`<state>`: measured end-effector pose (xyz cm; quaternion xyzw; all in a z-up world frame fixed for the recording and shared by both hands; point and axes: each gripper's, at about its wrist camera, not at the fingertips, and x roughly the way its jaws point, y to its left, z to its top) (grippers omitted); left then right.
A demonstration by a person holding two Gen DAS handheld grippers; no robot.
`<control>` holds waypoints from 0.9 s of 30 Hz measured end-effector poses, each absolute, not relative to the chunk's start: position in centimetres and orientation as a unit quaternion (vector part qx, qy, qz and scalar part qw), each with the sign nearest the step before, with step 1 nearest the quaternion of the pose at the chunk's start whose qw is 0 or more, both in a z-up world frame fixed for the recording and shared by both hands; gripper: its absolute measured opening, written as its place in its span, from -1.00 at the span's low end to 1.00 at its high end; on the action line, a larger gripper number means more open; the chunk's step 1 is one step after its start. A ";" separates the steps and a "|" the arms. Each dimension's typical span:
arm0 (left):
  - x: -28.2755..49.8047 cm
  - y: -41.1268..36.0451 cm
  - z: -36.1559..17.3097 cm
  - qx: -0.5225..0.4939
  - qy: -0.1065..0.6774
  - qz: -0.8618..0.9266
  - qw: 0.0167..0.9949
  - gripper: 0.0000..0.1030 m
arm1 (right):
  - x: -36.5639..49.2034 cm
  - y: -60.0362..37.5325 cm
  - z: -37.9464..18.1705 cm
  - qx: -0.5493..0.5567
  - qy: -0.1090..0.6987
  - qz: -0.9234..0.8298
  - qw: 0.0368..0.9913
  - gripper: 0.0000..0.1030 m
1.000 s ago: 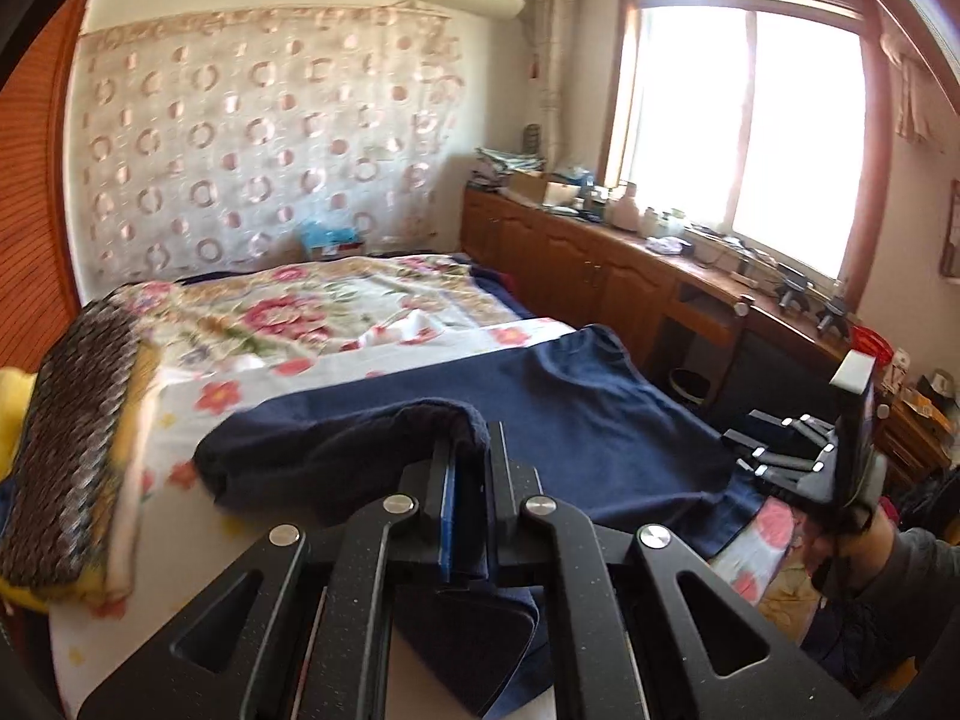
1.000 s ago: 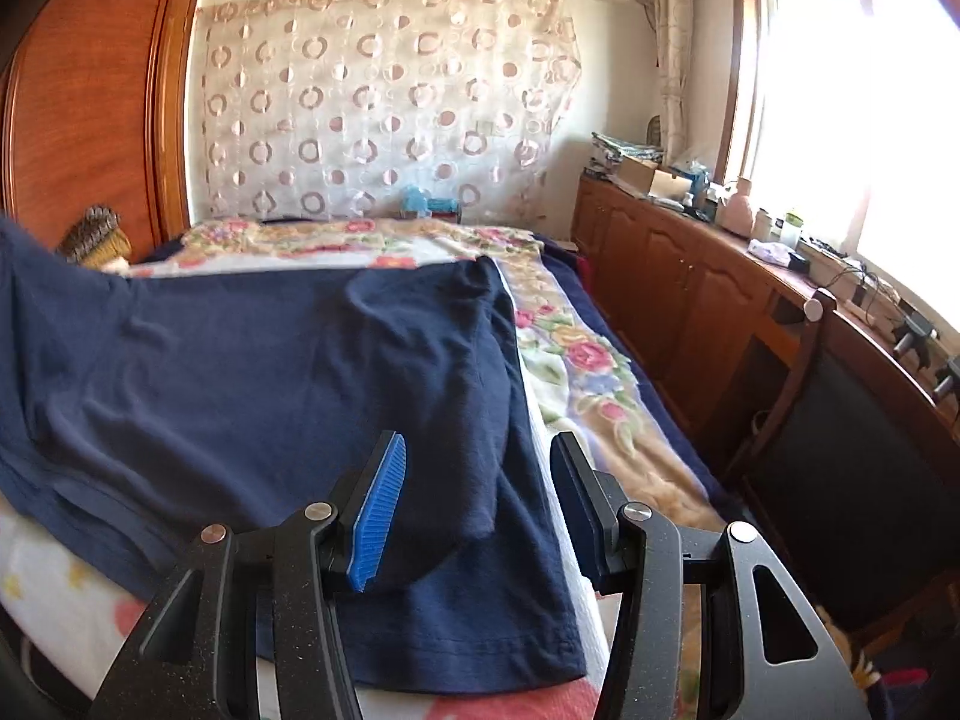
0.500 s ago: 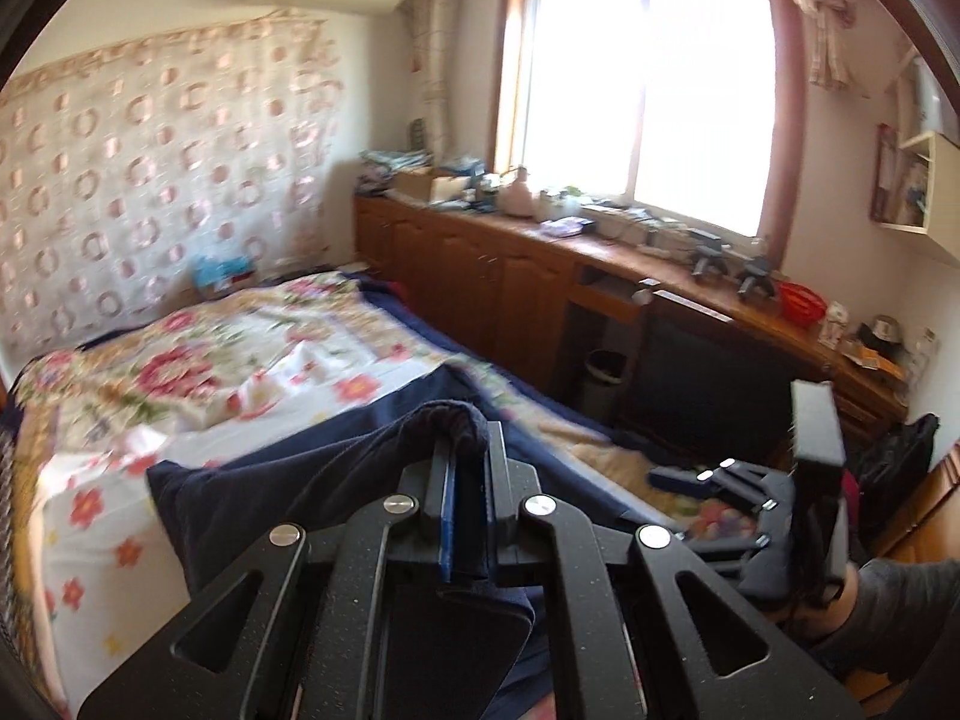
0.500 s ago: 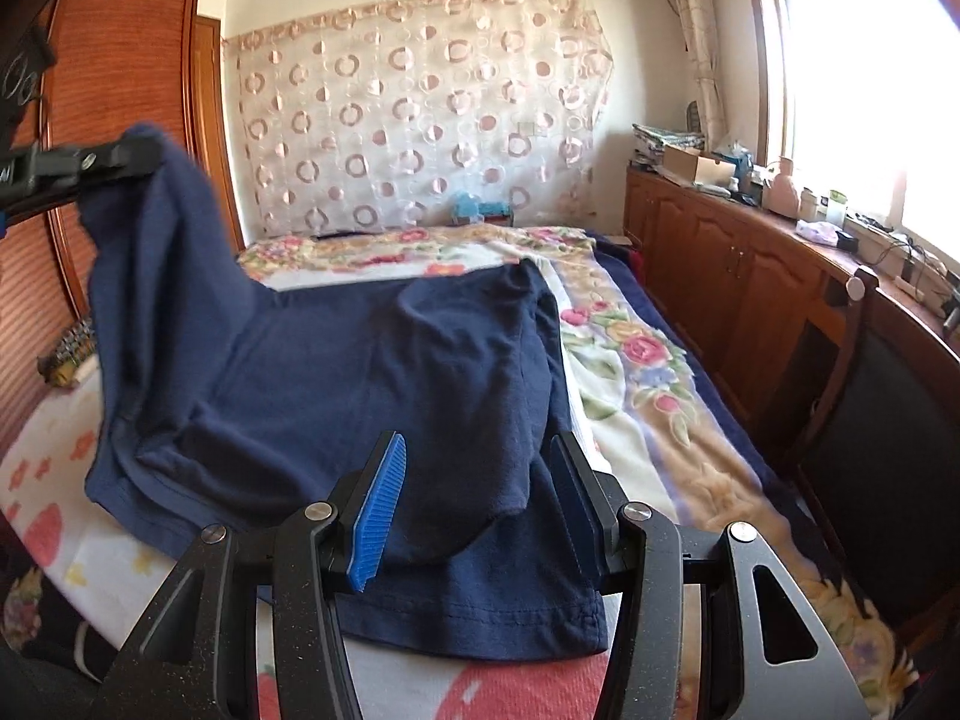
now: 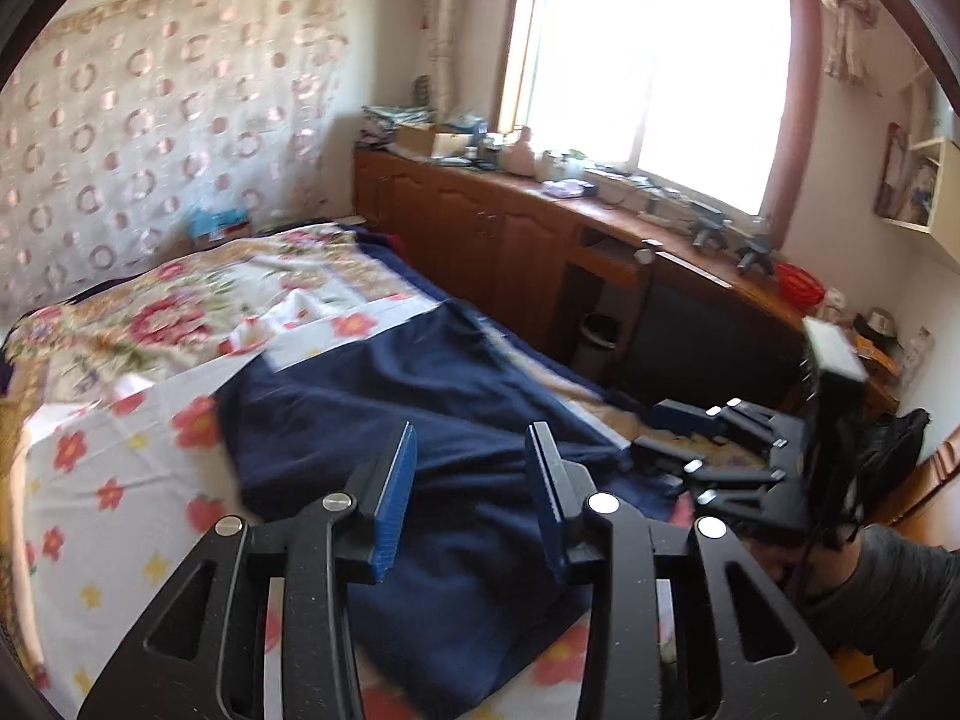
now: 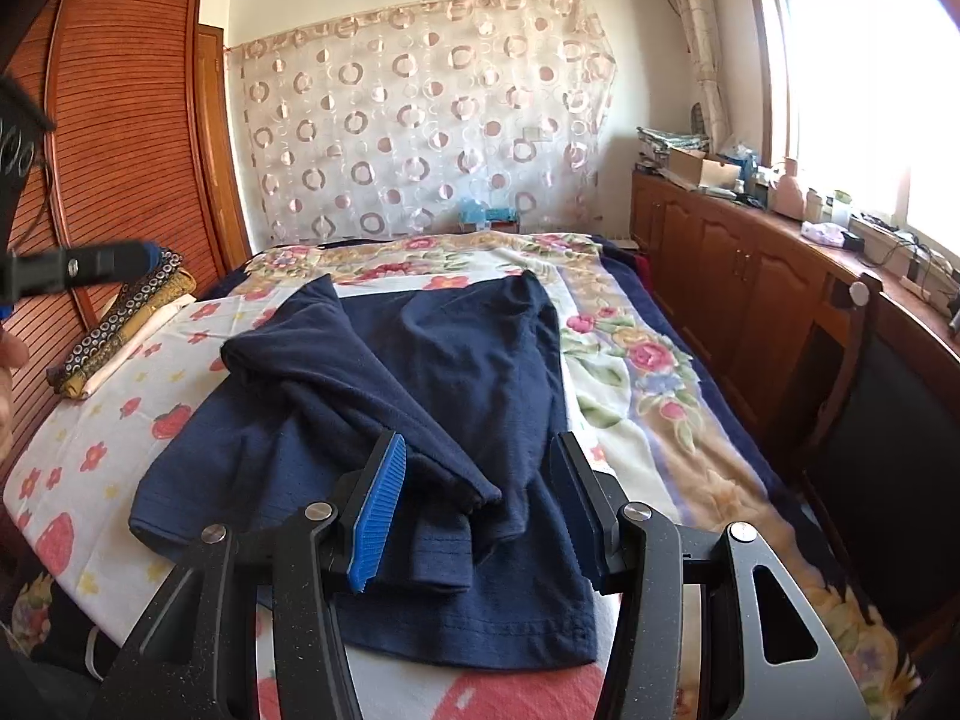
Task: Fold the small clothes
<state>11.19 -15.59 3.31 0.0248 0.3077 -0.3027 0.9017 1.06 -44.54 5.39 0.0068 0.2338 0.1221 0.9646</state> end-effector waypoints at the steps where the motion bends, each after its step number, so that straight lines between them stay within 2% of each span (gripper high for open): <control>1: 11.1 -14.9 3.0 0.024 0.311 -0.294 0.903 -0.25 | 1.4 -44.2 5.4 0.005 0.235 0.128 0.963 0.01; 16: 9.7 -8.4 -2.0 -0.010 0.339 -0.236 0.911 -0.25 | 8.0 -40.1 3.5 -0.119 0.329 0.167 0.922 0.01; 20: 9.8 -8.0 -2.5 -0.012 0.339 -0.233 0.911 -0.25 | 8.3 -40.6 3.9 -0.109 0.333 0.188 0.918 -0.78; 27: 9.6 -7.8 -2.7 -0.011 0.332 -0.232 0.914 -0.25 | 6.1 -42.7 6.9 -0.069 0.275 0.185 0.941 -0.85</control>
